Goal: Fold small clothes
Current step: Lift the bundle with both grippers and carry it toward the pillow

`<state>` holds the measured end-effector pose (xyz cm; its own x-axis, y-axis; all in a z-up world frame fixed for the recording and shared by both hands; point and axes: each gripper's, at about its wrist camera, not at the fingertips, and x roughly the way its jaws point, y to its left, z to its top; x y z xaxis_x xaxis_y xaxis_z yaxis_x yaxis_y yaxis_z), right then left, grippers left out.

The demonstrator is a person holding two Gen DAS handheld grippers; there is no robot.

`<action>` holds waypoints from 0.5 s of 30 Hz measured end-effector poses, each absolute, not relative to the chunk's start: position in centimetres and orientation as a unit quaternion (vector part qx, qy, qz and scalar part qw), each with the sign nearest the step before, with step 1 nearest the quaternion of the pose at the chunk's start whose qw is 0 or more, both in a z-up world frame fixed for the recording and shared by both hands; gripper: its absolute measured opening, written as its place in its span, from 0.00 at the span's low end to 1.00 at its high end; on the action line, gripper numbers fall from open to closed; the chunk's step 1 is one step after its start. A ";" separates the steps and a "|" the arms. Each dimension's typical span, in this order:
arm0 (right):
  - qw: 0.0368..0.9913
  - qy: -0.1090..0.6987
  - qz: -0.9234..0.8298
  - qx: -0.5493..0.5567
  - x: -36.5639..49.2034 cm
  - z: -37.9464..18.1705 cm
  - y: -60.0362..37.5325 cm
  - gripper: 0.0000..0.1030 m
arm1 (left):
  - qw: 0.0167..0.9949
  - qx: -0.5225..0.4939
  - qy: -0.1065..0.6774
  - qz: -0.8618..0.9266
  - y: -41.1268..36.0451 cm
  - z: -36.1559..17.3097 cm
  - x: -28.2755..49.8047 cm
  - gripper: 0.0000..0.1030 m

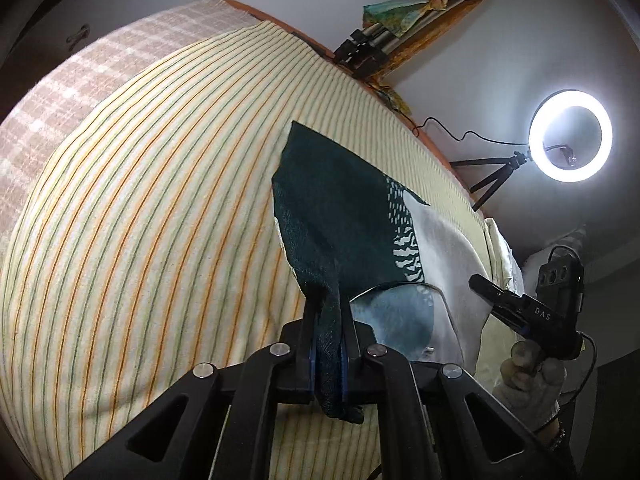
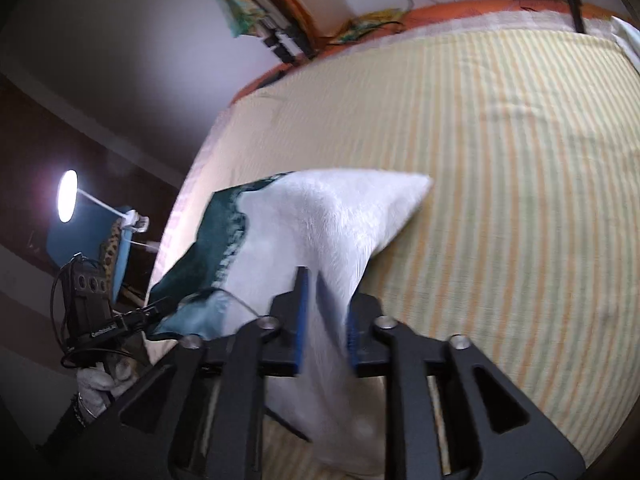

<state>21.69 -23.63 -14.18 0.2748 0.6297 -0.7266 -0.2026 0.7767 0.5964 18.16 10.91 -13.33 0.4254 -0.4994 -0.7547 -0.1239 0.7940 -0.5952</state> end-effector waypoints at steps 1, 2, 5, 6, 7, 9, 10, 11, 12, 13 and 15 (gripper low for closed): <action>0.775 0.539 0.258 0.205 21.6 -14.5 -24.6 0.46 | 0.787 -0.302 0.524 -0.116 11.2 -13.6 18.1 0.11; 0.775 0.538 0.250 0.216 21.6 -14.8 -25.5 0.47 | 0.785 -0.307 0.526 -0.117 11.5 -13.9 18.0 0.21; 0.763 0.545 0.241 0.251 21.8 -15.9 -27.7 0.47 | 0.774 -0.323 0.531 -0.117 12.0 -14.6 17.9 0.48; 0.758 0.547 0.243 0.258 21.8 -16.3 -28.0 0.47 | 0.769 -0.331 0.532 -0.121 12.0 -14.8 18.0 0.52; 0.754 0.549 0.246 0.264 21.9 -16.7 -28.1 0.47 | 0.768 -0.337 0.531 -0.125 11.9 -14.9 18.2 0.54; 0.751 0.540 0.257 0.281 22.0 -17.1 -28.1 0.47 | 0.770 -0.331 0.529 -0.132 11.3 -14.8 18.7 0.63; 0.745 0.538 0.264 0.291 22.1 -17.3 -27.9 0.47 | 0.772 -0.327 0.529 -0.135 10.9 -14.7 19.0 0.65; 0.740 0.535 0.270 0.305 22.3 -17.6 -27.7 0.47 | 0.773 -0.323 0.528 -0.137 10.6 -14.7 19.4 0.66; 0.732 0.533 0.278 0.320 22.5 -17.9 -27.3 0.47 | 0.775 -0.322 0.527 -0.137 10.4 -14.7 19.8 0.66; 0.726 0.530 0.284 0.333 22.7 -18.2 -26.9 0.47 | 0.774 -0.325 0.526 -0.137 10.2 -14.8 20.2 0.66; 0.723 0.525 0.289 0.345 23.1 -18.4 -26.0 0.47 | 0.775 -0.327 0.524 -0.135 9.9 -14.9 20.9 0.64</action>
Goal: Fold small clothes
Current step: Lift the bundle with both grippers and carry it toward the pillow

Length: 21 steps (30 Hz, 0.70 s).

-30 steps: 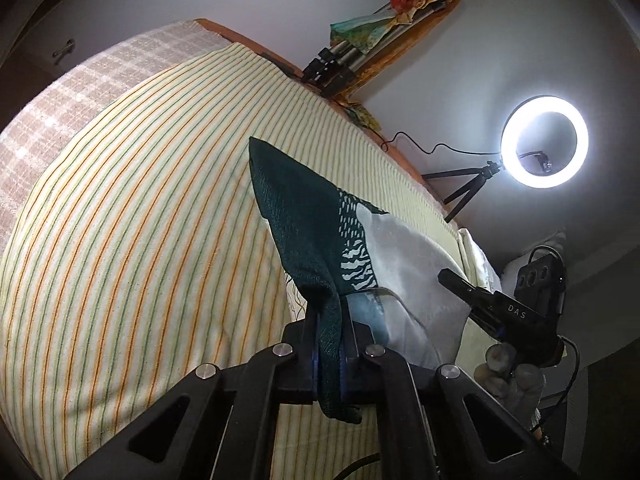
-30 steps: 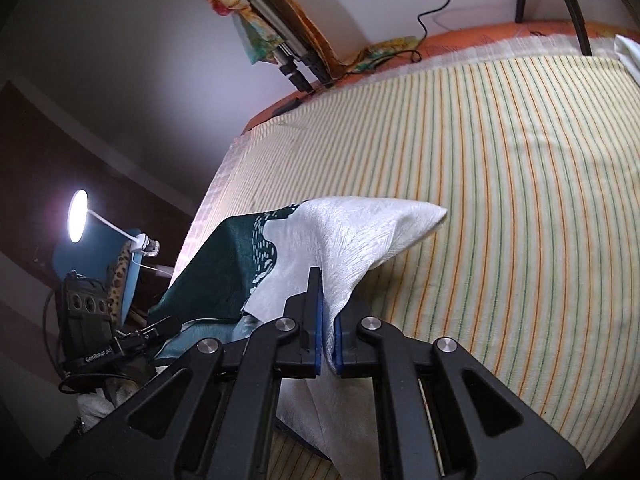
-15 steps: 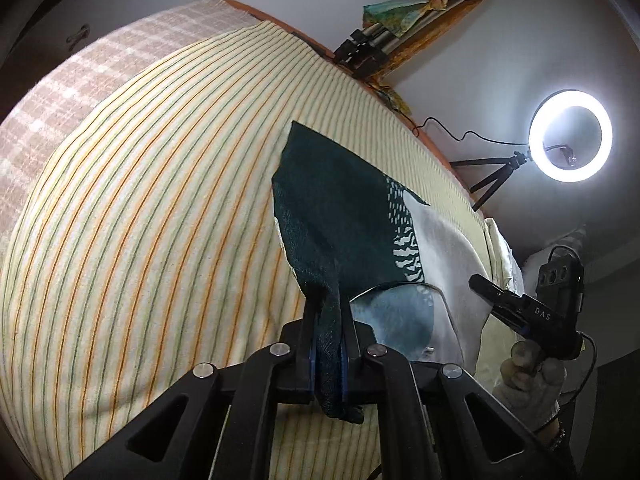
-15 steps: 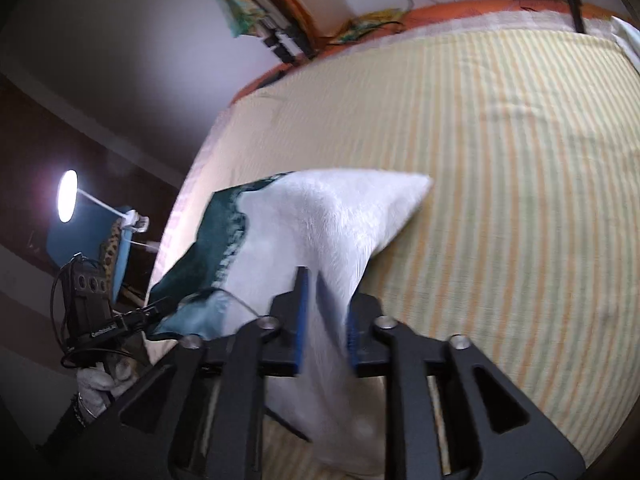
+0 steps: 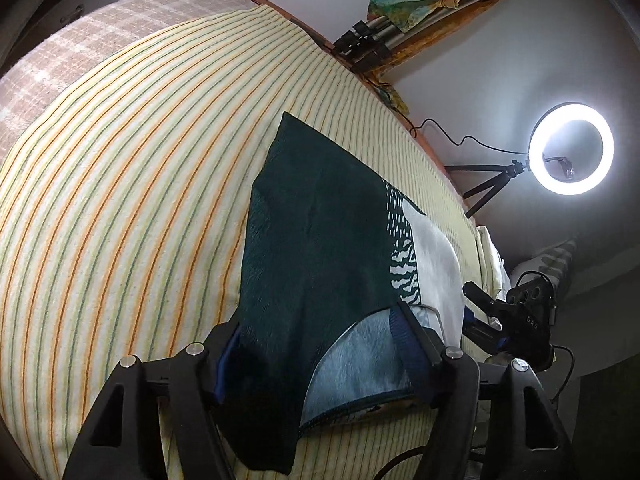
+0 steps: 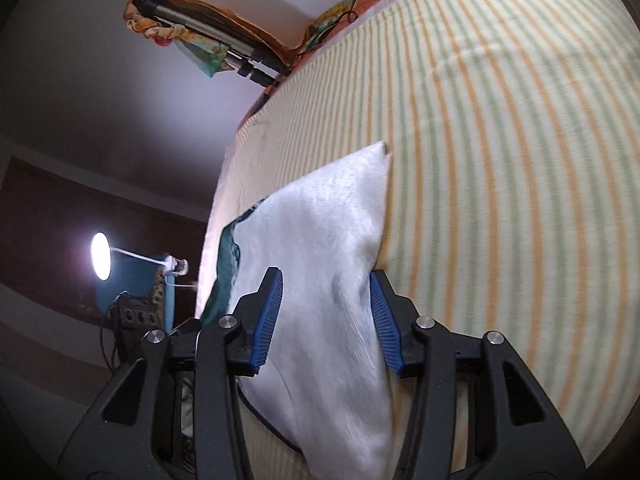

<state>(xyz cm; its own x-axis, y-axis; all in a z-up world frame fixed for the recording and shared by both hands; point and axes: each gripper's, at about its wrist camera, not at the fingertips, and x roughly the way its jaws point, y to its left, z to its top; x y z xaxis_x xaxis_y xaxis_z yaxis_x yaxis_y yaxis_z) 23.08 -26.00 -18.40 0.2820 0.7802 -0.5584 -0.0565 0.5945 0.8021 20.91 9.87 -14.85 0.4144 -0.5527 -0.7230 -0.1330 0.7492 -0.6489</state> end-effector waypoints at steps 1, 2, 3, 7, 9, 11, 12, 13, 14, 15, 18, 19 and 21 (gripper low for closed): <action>0.722 0.524 0.291 0.346 23.3 -18.4 -25.4 0.44 | 0.774 -0.328 0.524 -0.136 9.8 -14.9 21.2 0.60; 0.722 0.525 0.292 0.343 23.6 -18.4 -24.8 0.40 | 0.771 -0.328 0.528 -0.137 9.6 -15.1 21.6 0.40; 0.723 0.529 0.292 0.336 23.7 -18.4 -24.2 0.26 | 0.767 -0.323 0.538 -0.135 9.3 -15.6 22.0 0.23; 0.754 0.537 0.279 0.256 23.7 -17.1 -21.5 0.07 | 0.778 -0.304 0.537 -0.121 8.9 -15.7 22.3 0.02; 0.770 0.529 0.275 0.229 23.6 -15.8 -21.1 0.07 | 0.788 -0.295 0.526 -0.125 8.8 -14.8 22.1 0.01; 0.785 0.513 0.275 0.212 23.4 -14.3 -21.1 0.06 | 0.799 -0.284 0.514 -0.131 8.6 -13.7 21.8 0.01; 0.792 0.506 0.274 0.205 23.2 -13.5 -21.2 0.06 | 0.805 -0.278 0.507 -0.134 8.5 -13.0 21.6 0.01; 0.796 0.499 0.275 0.203 23.1 -12.9 -21.4 0.06 | 0.809 -0.275 0.501 -0.137 8.3 -12.5 21.5 0.01; 0.799 0.494 0.275 0.203 23.0 -12.4 -21.7 0.06 | 0.811 -0.275 0.497 -0.140 8.2 -12.1 21.4 0.01; 0.802 0.490 0.275 0.201 22.9 -11.9 -21.9 0.06 | 0.813 -0.274 0.493 -0.146 7.9 -11.6 21.2 0.01; 0.811 0.480 0.271 0.195 22.6 -10.6 -22.6 0.06 | 0.817 -0.265 0.486 -0.160 6.8 -10.5 21.0 0.01; 0.814 0.478 0.269 0.193 22.4 -10.2 -22.9 0.06 | 0.818 -0.262 0.484 -0.165 6.4 -10.2 21.0 0.01; 0.817 0.475 0.266 0.189 22.0 -9.6 -23.7 0.06 | 0.818 -0.259 0.482 -0.176 5.5 -9.7 21.1 0.01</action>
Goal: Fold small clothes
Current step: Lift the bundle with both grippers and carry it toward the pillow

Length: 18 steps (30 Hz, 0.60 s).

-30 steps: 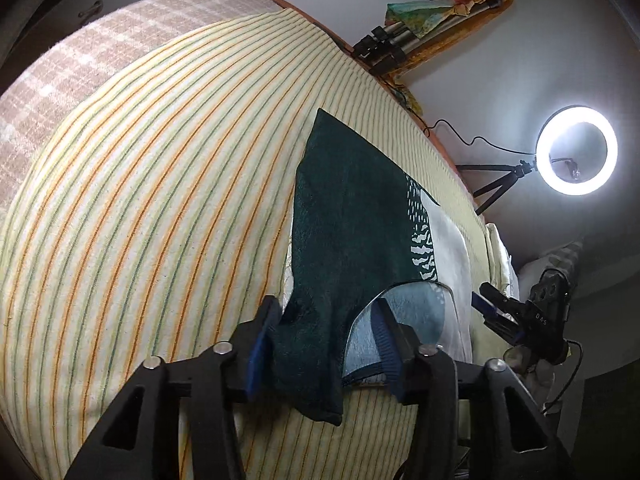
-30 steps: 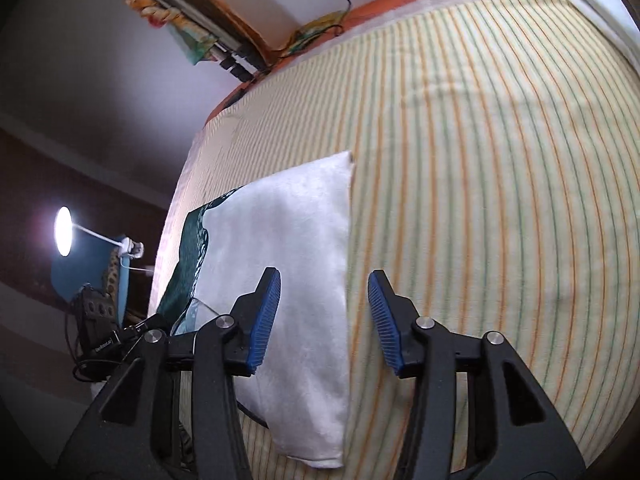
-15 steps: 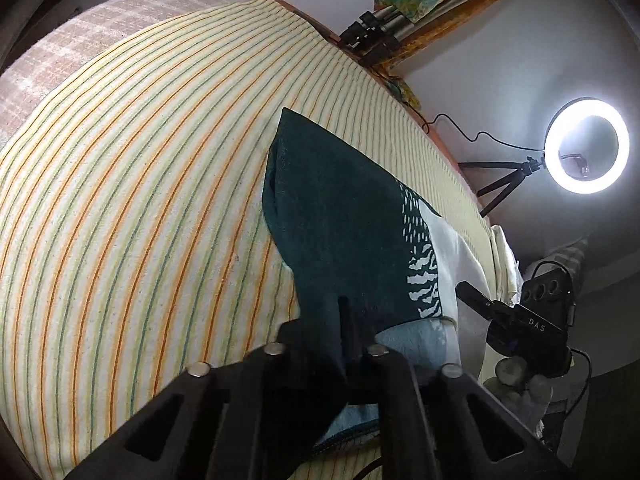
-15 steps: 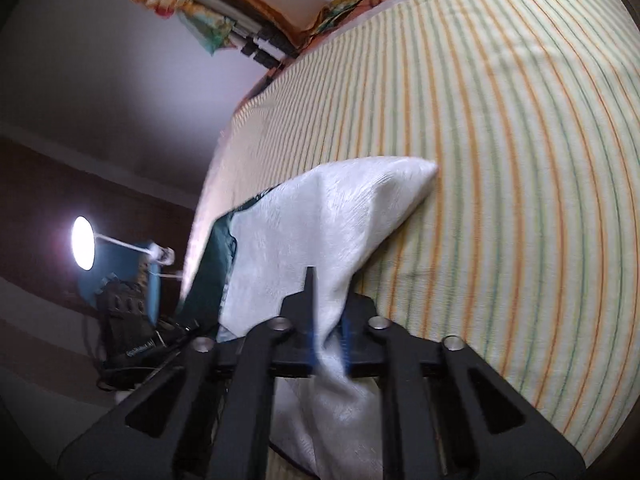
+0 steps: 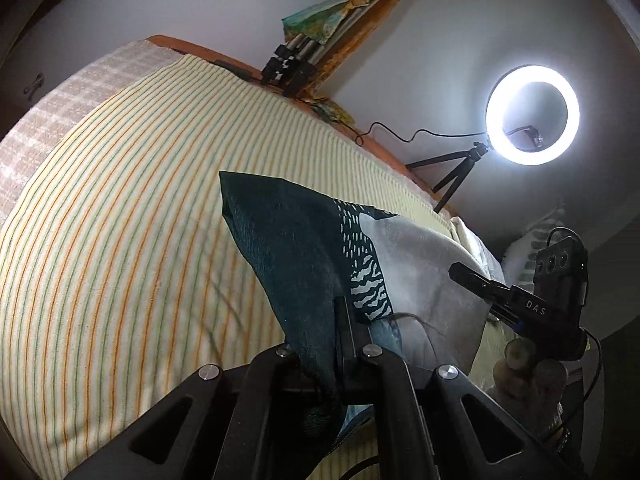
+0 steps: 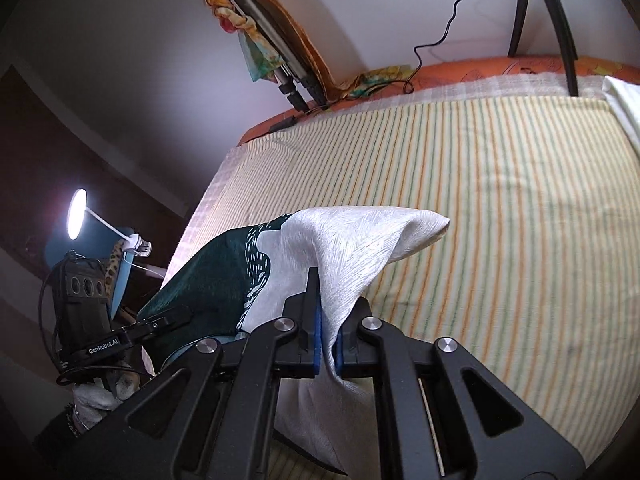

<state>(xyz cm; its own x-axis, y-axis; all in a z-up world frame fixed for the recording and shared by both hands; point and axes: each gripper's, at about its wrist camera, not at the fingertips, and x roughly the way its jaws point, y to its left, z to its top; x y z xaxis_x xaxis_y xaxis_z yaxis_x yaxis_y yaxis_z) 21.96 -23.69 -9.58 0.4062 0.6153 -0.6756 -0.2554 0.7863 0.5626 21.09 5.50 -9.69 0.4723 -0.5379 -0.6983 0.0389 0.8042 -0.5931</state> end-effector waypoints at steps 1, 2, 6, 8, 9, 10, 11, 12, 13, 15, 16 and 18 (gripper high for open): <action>0.819 0.473 0.264 0.188 21.7 -9.2 -24.3 0.06 | 0.819 -0.256 0.481 -0.180 5.0 -9.5 21.2 0.01; 0.822 0.472 0.260 0.186 21.5 -8.9 -24.8 0.06 | 0.819 -0.255 0.481 -0.183 4.5 -9.3 21.2 0.01; 0.832 0.464 0.249 0.175 20.5 -7.9 -26.9 0.06 | 0.816 -0.252 0.479 -0.201 2.5 -8.6 21.6 0.01; 0.838 0.461 0.241 0.168 20.0 -7.5 -28.5 0.06 | 0.816 -0.247 0.478 -0.213 1.0 -8.4 21.9 0.01; 0.840 0.459 0.238 0.167 19.8 -7.4 -29.3 0.06 | 0.815 -0.245 0.478 -0.217 0.3 -8.3 22.1 0.01; 0.842 0.456 0.234 0.167 19.4 -7.2 -30.3 0.06 | 0.815 -0.242 0.477 -0.222 -0.5 -8.2 22.2 0.01; 0.844 0.454 0.229 0.168 19.2 -7.1 -31.3 0.06 | 0.815 -0.240 0.477 -0.227 -1.5 -8.2 22.5 0.01; 0.846 0.452 0.226 0.168 18.9 -7.0 -32.1 0.06 | 0.814 -0.237 0.476 -0.233 -2.4 -8.1 22.8 0.01; 0.849 0.450 0.221 0.167 18.9 -6.7 -33.1 0.06 | 0.814 -0.235 0.476 -0.238 -3.3 -8.0 23.1 0.01; 0.854 0.447 0.210 0.163 18.9 -6.3 -34.9 0.06 | 0.812 -0.230 0.476 -0.248 -5.4 -8.0 23.9 0.01; 0.857 0.445 0.203 0.162 18.9 -6.0 -36.0 0.06 | 0.810 -0.230 0.477 -0.252 -6.3 -8.0 24.4 0.01; 0.862 0.442 0.191 0.161 19.1 -5.6 -38.3 0.06 | 0.808 -0.226 0.476 -0.262 -8.5 -7.8 25.4 0.01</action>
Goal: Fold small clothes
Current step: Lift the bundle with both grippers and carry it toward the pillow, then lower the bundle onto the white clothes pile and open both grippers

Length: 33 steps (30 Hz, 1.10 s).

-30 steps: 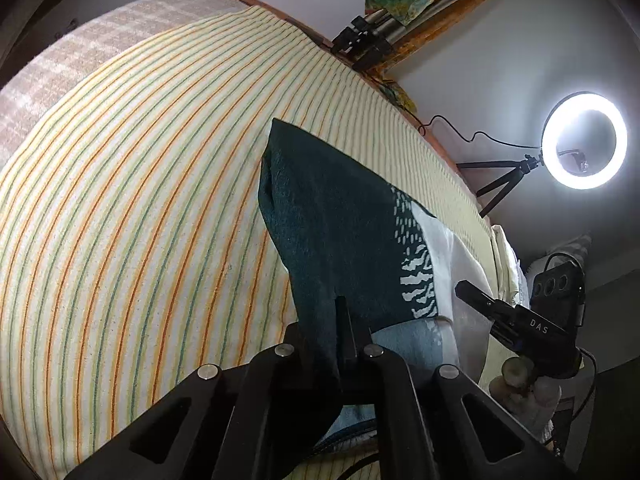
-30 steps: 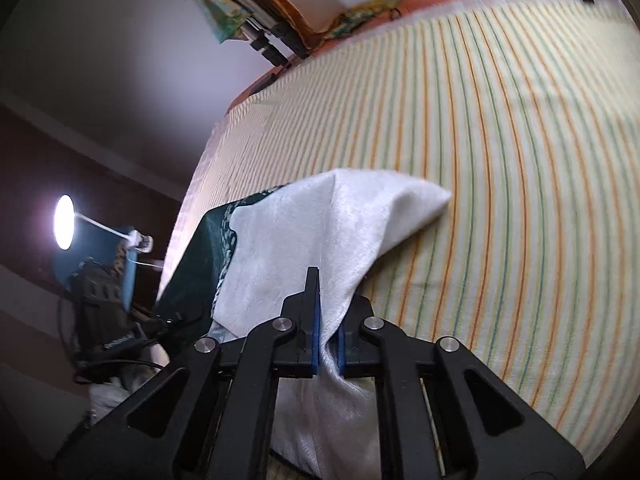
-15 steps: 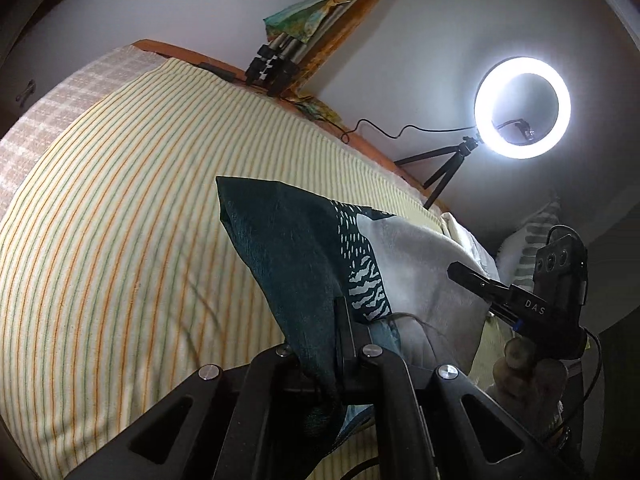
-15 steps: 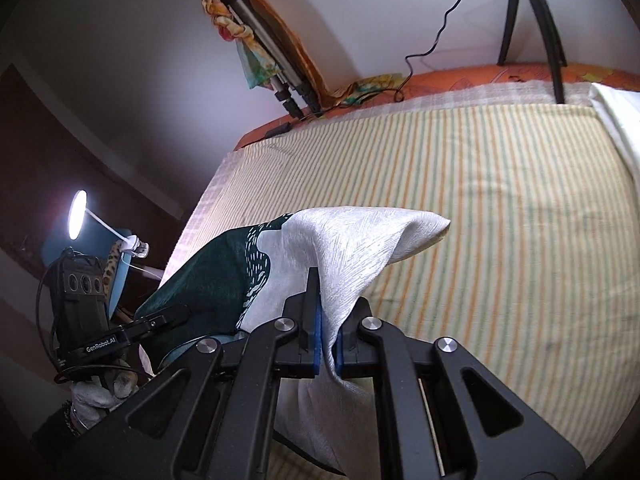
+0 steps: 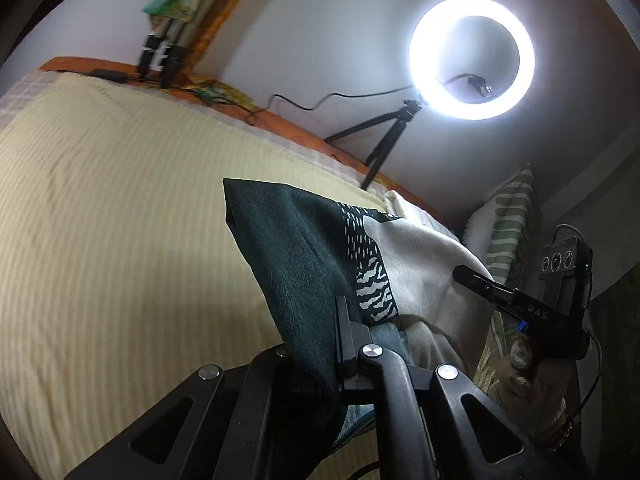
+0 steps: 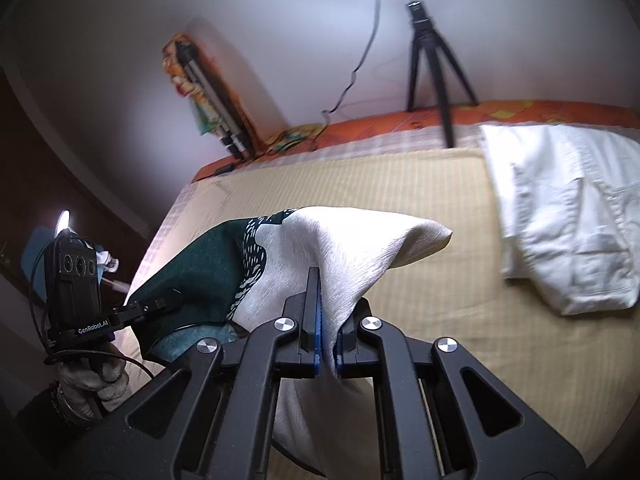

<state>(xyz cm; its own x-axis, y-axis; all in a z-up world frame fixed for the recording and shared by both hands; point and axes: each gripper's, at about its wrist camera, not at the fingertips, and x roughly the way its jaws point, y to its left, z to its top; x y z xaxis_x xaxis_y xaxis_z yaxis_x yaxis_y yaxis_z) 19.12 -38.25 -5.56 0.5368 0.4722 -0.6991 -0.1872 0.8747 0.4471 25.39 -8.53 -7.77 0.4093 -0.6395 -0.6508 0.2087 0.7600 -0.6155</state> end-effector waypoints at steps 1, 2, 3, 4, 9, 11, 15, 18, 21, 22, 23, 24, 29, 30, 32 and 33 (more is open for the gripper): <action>0.864 0.440 0.187 0.161 19.2 -5.3 -39.1 0.06 | 0.809 -0.222 0.474 -0.267 -9.6 -7.6 25.8 0.01; 0.866 0.438 0.181 0.160 19.4 -5.0 -40.2 0.06 | 0.810 -0.218 0.471 -0.272 -10.6 -7.3 26.2 0.01; 0.869 0.436 0.175 0.158 19.5 -4.8 -41.2 0.06 | 0.811 -0.214 0.469 -0.278 -11.9 -7.1 26.8 0.01; 0.872 0.433 0.168 0.155 19.7 -4.5 -42.2 0.06 | 0.812 -0.209 0.466 -0.283 -13.0 -6.8 27.2 0.01; 0.884 0.424 0.134 0.141 20.5 -3.6 -47.1 0.06 | 0.814 -0.182 0.454 -0.312 -19.3 -5.9 29.7 0.01; 0.890 0.419 0.119 0.137 21.0 -3.2 -48.9 0.06 | 0.813 -0.176 0.450 -0.324 -21.9 -5.7 30.7 0.01; 0.900 0.406 0.099 0.125 22.1 -2.3 -52.7 0.06 | 0.814 -0.167 0.442 -0.340 -26.4 -5.6 32.5 0.01; 0.907 0.396 0.084 0.112 23.3 -1.8 -55.3 0.06 | 0.816 -0.154 0.437 -0.347 -30.2 -5.7 34.0 0.01; 0.913 0.389 0.070 0.104 24.5 -1.7 -57.9 0.06 | 0.820 -0.140 0.427 -0.355 -33.8 -5.8 35.4 0.01; 0.914 0.388 0.065 0.099 25.0 -1.8 -58.7 0.06 | 0.821 -0.137 0.424 -0.357 -34.7 -5.9 35.8 0.01; 0.915 0.388 0.062 0.096 25.3 -2.0 -59.3 0.06 | 0.822 -0.134 0.422 -0.359 -35.6 -6.0 36.1 0.01; 0.915 0.388 0.058 0.094 25.7 -2.1 -60.0 0.06 | 0.823 -0.130 0.419 -0.360 -36.8 -6.0 36.6 0.01; 0.915 0.391 0.050 0.087 27.7 -3.7 -62.7 0.06 | 0.824 -0.119 0.418 -0.363 -40.6 -7.3 38.1 0.01; 0.914 0.393 0.050 0.085 28.0 -4.1 -63.1 0.06 | 0.824 -0.118 0.422 -0.361 -41.2 -7.8 38.3 0.01; 0.911 0.403 0.046 0.082 28.7 -5.2 -63.9 0.06 | 0.819 -0.116 0.431 -0.361 -41.8 -8.8 38.3 0.01; 0.908 0.409 0.042 0.082 29.0 -5.7 -64.2 0.06 | 0.813 -0.116 0.439 -0.363 -42.2 -9.4 38.3 0.02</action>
<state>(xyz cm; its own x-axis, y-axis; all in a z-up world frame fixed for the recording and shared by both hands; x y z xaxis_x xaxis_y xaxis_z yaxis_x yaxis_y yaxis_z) 29.04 -64.21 -5.67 0.6615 0.1431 -0.7362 -0.0089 0.9831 0.1831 38.35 -42.17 -9.43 0.3499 -0.6927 -0.6306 0.4890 0.7093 -0.5078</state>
